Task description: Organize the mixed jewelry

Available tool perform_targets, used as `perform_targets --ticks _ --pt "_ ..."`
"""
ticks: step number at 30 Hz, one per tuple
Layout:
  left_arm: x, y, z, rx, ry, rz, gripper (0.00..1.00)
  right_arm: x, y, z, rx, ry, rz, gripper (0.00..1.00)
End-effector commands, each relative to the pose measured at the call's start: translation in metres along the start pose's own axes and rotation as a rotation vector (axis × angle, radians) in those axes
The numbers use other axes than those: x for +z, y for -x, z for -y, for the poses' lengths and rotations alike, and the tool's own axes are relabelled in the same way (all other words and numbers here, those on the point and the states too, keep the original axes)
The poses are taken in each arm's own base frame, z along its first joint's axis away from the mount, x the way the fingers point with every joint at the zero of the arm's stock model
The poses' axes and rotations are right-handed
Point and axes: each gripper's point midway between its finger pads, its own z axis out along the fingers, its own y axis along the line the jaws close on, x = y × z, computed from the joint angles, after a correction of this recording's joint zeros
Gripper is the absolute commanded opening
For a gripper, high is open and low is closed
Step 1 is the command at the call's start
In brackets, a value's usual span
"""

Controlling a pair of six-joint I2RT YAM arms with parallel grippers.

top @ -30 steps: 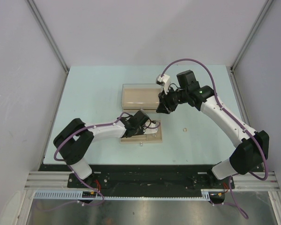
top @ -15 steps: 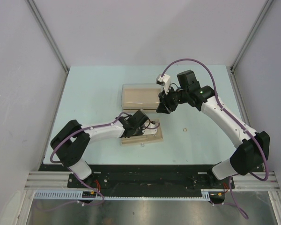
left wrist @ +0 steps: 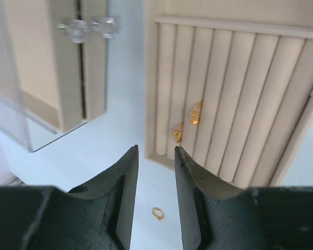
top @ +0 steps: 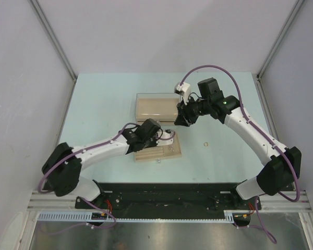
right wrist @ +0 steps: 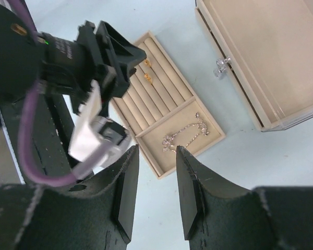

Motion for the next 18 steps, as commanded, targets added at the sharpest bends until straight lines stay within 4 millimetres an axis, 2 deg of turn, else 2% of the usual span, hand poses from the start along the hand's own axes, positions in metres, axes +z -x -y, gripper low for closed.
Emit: perform_targets --ticks 1,5,7,9,10,11,13,16,17,18 --pt "-0.04 0.014 -0.033 -0.088 0.08 0.127 0.41 -0.011 0.013 0.0 -0.043 -0.025 0.049 0.4" --pt "-0.059 0.0 -0.048 -0.192 0.078 0.181 0.43 -0.01 0.013 0.003 -0.045 -0.032 0.048 0.4" --pt "-0.068 -0.018 -0.058 -0.259 0.092 0.189 0.46 -0.01 0.01 0.005 -0.04 -0.041 0.036 0.4" --pt "-0.069 -0.038 -0.061 -0.305 0.09 0.179 0.47 -0.009 0.008 0.007 -0.043 -0.046 0.027 0.4" --pt "-0.073 -0.04 -0.06 -0.313 0.08 0.204 0.49 -0.008 0.006 0.009 -0.039 -0.053 0.022 0.4" --pt "-0.07 -0.055 -0.058 -0.345 0.069 0.192 0.49 -0.007 0.005 0.011 -0.035 -0.053 0.017 0.4" --pt "-0.067 -0.071 -0.053 -0.353 0.049 0.178 0.49 -0.006 0.005 0.012 -0.033 -0.054 0.018 0.4" --pt "-0.058 -0.101 -0.051 -0.391 0.031 0.145 0.49 -0.004 0.005 0.014 -0.033 -0.051 0.019 0.4" --pt "-0.056 -0.116 -0.053 -0.424 0.038 0.121 0.49 -0.003 0.005 0.014 -0.032 -0.053 0.019 0.4" --pt "-0.052 -0.122 -0.053 -0.426 0.024 0.12 0.49 -0.002 0.004 0.015 -0.029 -0.051 0.014 0.4"
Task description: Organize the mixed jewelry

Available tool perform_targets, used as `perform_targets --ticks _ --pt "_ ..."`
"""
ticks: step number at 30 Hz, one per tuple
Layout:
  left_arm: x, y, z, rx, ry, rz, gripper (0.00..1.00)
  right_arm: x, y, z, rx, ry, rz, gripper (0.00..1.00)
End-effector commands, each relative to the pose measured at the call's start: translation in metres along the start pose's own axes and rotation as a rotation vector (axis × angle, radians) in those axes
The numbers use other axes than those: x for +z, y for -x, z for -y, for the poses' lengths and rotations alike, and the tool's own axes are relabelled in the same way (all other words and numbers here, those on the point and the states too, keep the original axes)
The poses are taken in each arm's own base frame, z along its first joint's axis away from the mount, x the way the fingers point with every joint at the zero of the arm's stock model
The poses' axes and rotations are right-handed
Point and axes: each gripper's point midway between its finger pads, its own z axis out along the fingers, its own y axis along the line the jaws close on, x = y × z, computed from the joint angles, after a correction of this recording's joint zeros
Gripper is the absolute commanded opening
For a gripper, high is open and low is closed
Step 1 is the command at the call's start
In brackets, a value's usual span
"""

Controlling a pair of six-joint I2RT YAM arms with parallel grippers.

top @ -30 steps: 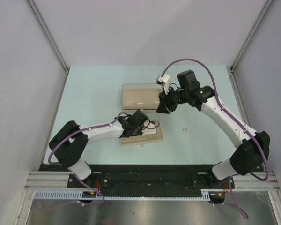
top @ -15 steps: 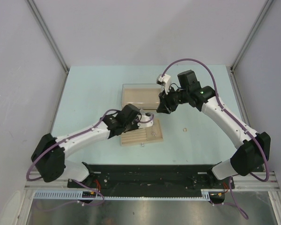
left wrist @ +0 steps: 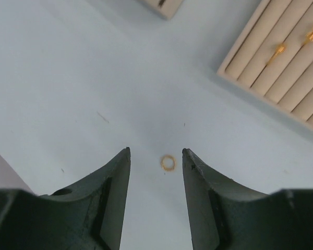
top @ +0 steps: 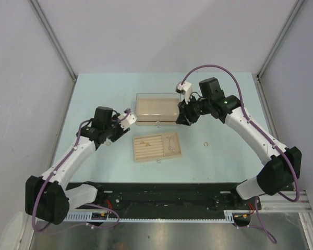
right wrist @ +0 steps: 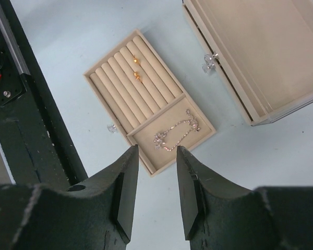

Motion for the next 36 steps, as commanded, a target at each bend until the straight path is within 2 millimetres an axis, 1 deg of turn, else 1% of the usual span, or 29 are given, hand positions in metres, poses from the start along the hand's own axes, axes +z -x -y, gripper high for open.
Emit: perform_targets --ticks 1,2,3,4,5,6,7,8,9,10,13,23,31,36 --pt "0.01 -0.034 0.004 -0.02 -0.097 -0.022 0.49 0.001 0.005 0.006 -0.03 -0.015 0.019 0.4" --pt "0.011 -0.044 -0.004 -0.055 -0.083 -0.039 0.49 0.002 0.004 0.006 -0.029 -0.013 0.015 0.4" --pt "0.017 -0.052 -0.005 -0.09 -0.096 -0.061 0.49 0.001 0.004 0.006 -0.027 -0.014 0.014 0.4" --pt "0.018 -0.054 -0.011 -0.113 -0.095 -0.07 0.49 0.002 0.002 0.006 -0.022 -0.012 0.006 0.4" --pt "0.019 -0.064 -0.017 -0.16 -0.092 -0.092 0.49 0.003 0.001 0.007 -0.023 -0.013 0.005 0.4" --pt "0.023 -0.072 -0.014 -0.204 -0.123 -0.118 0.49 0.003 0.0 0.007 -0.021 -0.012 0.002 0.4" --pt "0.025 -0.074 -0.014 -0.233 -0.136 -0.117 0.49 0.002 0.0 0.007 -0.022 -0.016 0.0 0.4" --pt "0.025 -0.078 -0.02 -0.259 -0.128 -0.122 0.48 0.002 0.0 0.006 -0.021 -0.013 -0.003 0.4" --pt "0.029 -0.082 -0.019 -0.287 -0.135 -0.136 0.48 0.002 -0.001 0.007 -0.019 -0.014 -0.004 0.4" --pt "0.029 -0.089 -0.023 -0.317 -0.125 -0.146 0.48 0.003 -0.001 0.007 -0.018 -0.012 -0.004 0.4" --pt "0.033 -0.099 -0.021 -0.367 -0.121 -0.178 0.48 0.004 -0.002 0.007 -0.016 -0.008 -0.006 0.4" --pt "0.045 -0.119 -0.016 -0.466 -0.108 -0.262 0.48 0.005 -0.004 0.006 -0.013 -0.003 -0.01 0.4" --pt "0.051 -0.122 -0.022 -0.494 -0.079 -0.279 0.46 0.005 -0.004 0.006 -0.011 -0.001 -0.009 0.4" --pt "0.055 -0.126 -0.022 -0.506 -0.074 -0.294 0.45 0.006 -0.005 0.006 -0.01 0.001 -0.011 0.4"
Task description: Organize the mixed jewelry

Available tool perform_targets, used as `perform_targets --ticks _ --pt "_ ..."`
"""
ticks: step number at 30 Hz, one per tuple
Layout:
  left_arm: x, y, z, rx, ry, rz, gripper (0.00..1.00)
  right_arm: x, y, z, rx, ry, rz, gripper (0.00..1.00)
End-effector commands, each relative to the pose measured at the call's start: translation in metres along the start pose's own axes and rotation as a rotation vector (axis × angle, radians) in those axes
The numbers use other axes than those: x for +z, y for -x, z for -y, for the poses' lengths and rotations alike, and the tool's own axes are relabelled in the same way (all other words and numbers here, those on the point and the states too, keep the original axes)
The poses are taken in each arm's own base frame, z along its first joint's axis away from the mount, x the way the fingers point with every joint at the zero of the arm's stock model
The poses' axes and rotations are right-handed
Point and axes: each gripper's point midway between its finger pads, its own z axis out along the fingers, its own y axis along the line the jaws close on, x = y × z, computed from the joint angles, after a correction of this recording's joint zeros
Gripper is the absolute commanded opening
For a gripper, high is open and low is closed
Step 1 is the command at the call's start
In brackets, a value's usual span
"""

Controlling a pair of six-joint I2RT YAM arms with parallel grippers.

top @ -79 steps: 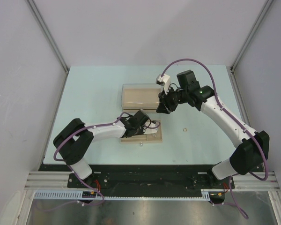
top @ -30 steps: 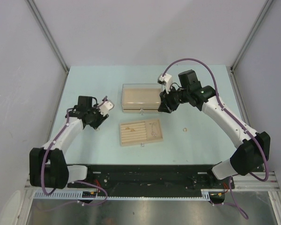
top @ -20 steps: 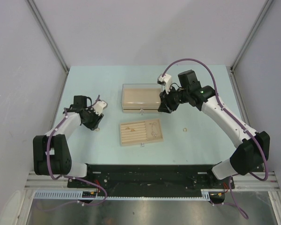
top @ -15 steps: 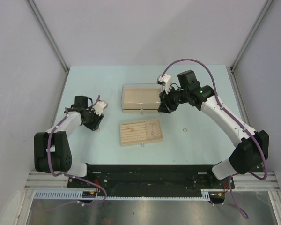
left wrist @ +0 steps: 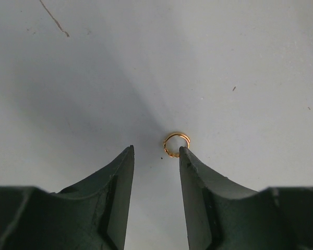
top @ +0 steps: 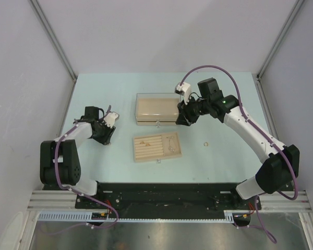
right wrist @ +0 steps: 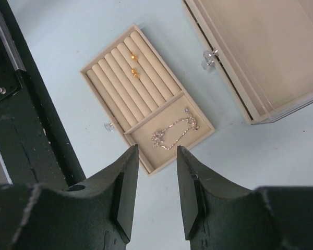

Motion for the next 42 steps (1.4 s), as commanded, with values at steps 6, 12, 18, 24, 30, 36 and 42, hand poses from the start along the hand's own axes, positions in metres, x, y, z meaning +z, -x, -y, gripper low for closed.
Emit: perform_targets --ticks 6,12,18,24,30,36,42 --pt "0.0 0.012 -0.012 -0.021 0.035 0.024 0.43 0.001 0.001 0.002 -0.009 0.002 0.007 0.4" --pt "0.004 0.005 -0.011 -0.021 0.038 0.005 0.4 0.001 0.001 0.002 -0.007 0.0 0.006 0.4" --pt "0.006 0.002 -0.01 -0.023 0.035 0.001 0.39 0.001 0.002 0.002 -0.008 0.002 0.011 0.4" --pt "0.009 0.001 -0.009 -0.029 0.028 -0.001 0.39 0.001 0.002 0.001 -0.009 0.002 0.01 0.4" --pt "0.011 -0.004 -0.005 -0.034 0.015 -0.009 0.39 0.001 0.002 0.001 -0.008 0.001 0.009 0.4" --pt "0.015 -0.01 -0.002 -0.035 0.013 -0.02 0.38 0.002 0.001 0.001 -0.004 0.003 0.005 0.4" --pt "0.016 -0.02 0.005 -0.031 -0.003 -0.037 0.33 0.002 0.0 0.002 -0.002 0.004 0.003 0.4"
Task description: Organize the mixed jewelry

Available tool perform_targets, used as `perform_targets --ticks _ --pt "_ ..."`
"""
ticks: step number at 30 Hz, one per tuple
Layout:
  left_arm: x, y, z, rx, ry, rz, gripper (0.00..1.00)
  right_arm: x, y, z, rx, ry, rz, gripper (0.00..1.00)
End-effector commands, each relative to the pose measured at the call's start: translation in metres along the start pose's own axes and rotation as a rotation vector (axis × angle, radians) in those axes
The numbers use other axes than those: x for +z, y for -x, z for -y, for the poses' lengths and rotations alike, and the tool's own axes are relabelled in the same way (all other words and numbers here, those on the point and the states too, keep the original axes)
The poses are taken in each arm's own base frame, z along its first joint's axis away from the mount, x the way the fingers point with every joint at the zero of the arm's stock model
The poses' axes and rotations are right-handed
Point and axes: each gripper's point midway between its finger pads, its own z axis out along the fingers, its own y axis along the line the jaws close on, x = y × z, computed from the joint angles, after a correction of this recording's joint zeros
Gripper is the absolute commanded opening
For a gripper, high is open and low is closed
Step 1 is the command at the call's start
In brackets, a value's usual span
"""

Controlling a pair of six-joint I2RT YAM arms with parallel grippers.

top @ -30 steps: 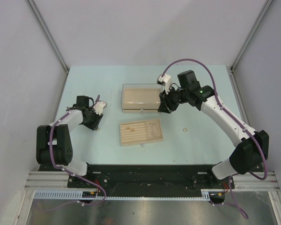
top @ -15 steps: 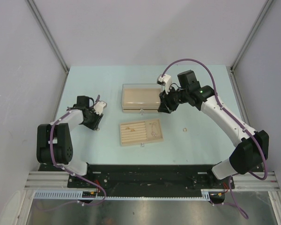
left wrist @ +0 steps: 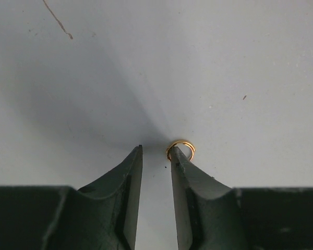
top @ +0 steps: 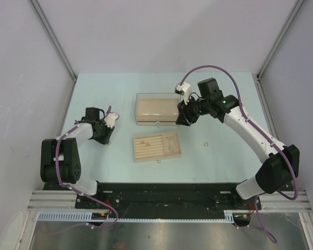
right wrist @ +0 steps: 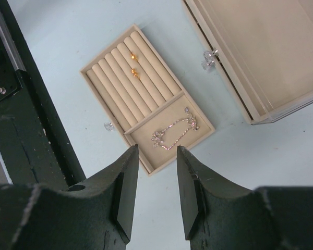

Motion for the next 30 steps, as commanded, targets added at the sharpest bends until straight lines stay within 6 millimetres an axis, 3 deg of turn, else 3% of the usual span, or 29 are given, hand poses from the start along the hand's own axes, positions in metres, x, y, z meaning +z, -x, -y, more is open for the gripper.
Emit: perform_targets --ticks 1,8,13,19,30 --pt "0.005 -0.02 0.01 -0.011 -0.028 -0.038 0.31 0.002 0.0 0.001 -0.005 0.003 0.002 0.4" --pt "0.006 -0.028 0.014 0.001 -0.036 -0.058 0.2 0.004 0.0 0.002 -0.002 0.006 0.005 0.4" --pt "0.01 -0.027 0.017 0.011 -0.064 -0.07 0.02 0.003 0.001 0.001 -0.002 0.004 0.005 0.4" --pt "0.002 -0.005 0.015 0.027 -0.07 -0.011 0.0 0.002 0.001 0.002 -0.002 -0.002 0.006 0.41" --pt "-0.039 0.05 0.027 0.063 -0.112 0.185 0.0 0.004 0.009 0.0 0.0 0.014 0.035 0.42"
